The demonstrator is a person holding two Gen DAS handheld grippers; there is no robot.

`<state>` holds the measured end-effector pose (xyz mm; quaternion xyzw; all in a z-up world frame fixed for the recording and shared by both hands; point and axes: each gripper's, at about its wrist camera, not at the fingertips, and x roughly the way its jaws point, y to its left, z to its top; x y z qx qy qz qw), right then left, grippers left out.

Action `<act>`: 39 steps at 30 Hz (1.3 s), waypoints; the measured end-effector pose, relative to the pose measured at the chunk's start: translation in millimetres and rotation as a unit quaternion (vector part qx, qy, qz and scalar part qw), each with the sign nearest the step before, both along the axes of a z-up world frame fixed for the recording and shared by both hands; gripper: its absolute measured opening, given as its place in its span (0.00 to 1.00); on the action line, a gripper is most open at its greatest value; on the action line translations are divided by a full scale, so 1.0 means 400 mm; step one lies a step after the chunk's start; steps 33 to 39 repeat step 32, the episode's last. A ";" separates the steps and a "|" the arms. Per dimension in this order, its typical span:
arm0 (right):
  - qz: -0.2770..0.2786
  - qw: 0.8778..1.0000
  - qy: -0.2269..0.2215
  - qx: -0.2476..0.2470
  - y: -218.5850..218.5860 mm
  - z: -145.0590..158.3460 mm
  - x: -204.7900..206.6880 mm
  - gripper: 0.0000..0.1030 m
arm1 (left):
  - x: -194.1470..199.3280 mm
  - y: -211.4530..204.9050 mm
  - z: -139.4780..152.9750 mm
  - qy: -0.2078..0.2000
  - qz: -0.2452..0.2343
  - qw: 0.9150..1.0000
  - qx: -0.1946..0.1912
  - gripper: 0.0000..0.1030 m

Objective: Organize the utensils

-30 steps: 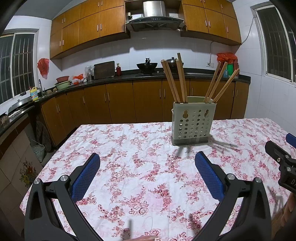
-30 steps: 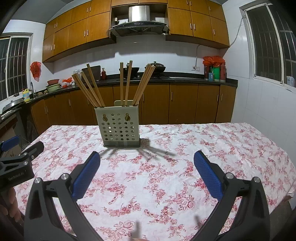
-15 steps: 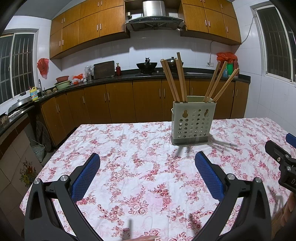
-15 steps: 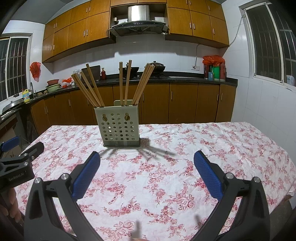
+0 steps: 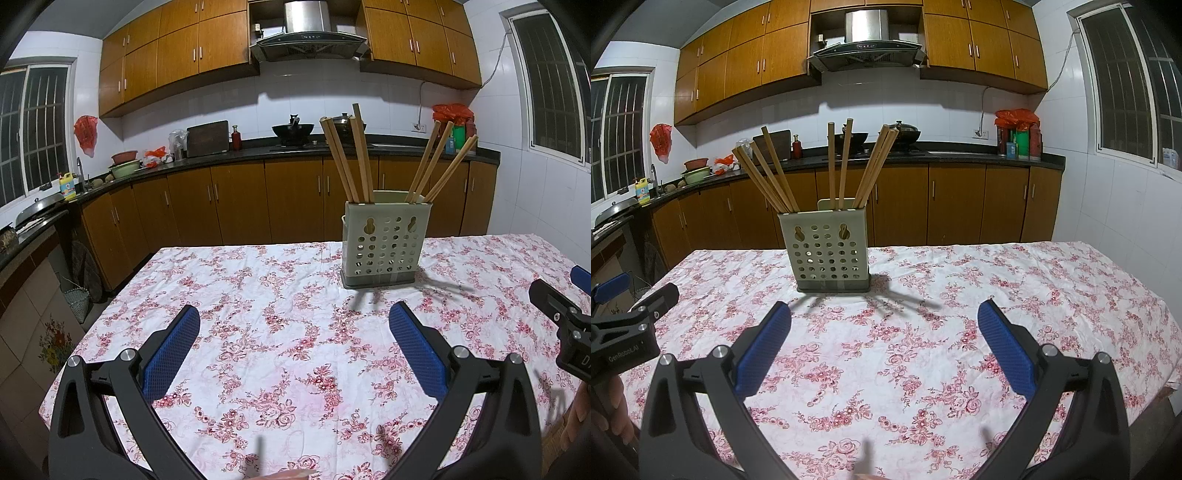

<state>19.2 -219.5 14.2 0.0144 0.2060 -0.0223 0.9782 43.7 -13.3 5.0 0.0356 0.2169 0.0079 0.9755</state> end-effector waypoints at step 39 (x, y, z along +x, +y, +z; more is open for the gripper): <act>0.000 1.000 0.001 0.002 0.004 -0.001 -0.001 0.96 | 0.000 0.007 -0.014 0.005 0.001 1.000 -0.008 0.98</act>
